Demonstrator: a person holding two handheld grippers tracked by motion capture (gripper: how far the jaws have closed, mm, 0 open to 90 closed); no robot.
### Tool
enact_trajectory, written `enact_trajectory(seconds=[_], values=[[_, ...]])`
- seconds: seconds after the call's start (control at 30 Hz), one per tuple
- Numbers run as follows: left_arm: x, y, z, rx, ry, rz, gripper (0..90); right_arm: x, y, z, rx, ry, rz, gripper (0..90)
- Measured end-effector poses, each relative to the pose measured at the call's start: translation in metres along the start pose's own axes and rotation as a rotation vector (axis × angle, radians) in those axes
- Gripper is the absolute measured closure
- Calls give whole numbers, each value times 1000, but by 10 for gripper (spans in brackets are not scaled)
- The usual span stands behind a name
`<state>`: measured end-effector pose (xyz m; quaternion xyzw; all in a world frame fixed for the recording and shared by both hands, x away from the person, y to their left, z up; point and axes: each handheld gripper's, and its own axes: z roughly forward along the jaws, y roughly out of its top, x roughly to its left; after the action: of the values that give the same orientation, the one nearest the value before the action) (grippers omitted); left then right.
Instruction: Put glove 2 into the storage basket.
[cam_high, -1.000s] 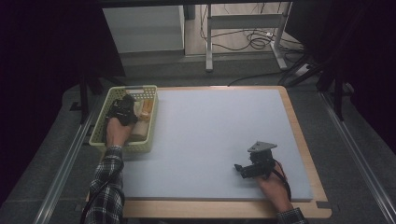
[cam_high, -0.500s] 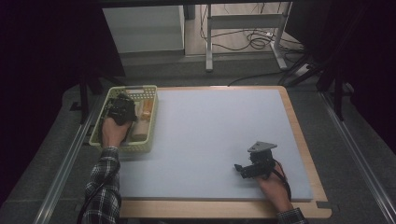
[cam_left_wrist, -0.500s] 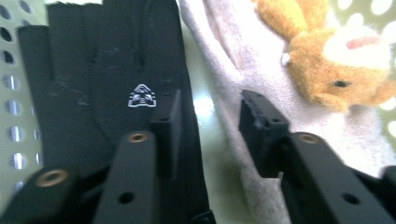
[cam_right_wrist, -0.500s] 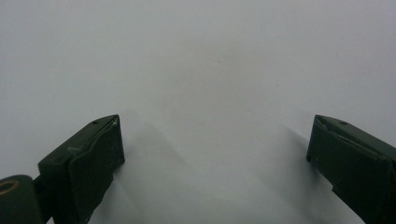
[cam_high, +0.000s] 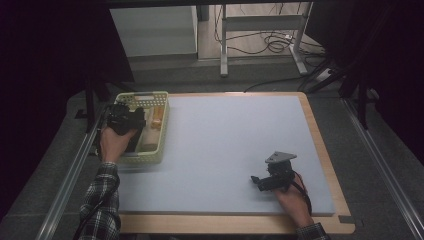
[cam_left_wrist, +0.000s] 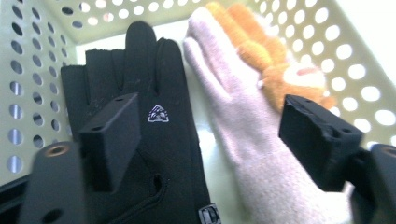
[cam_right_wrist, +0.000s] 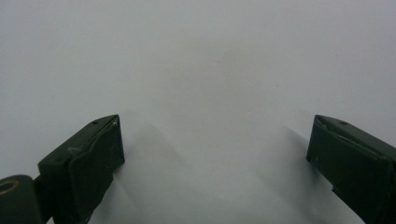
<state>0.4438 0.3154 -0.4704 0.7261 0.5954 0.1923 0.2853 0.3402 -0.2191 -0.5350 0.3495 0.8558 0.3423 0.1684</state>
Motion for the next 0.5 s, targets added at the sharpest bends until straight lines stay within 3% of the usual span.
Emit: enact_trajectory(seconds=[0.23, 0.5], values=[[-1, -4, -12, -56, -50, -5, 87, 0, 0, 0, 0, 0, 0, 34], [-15, -5, -29, -102, -114, 63, 27, 0, 0, 0, 2, 0, -1, 34]])
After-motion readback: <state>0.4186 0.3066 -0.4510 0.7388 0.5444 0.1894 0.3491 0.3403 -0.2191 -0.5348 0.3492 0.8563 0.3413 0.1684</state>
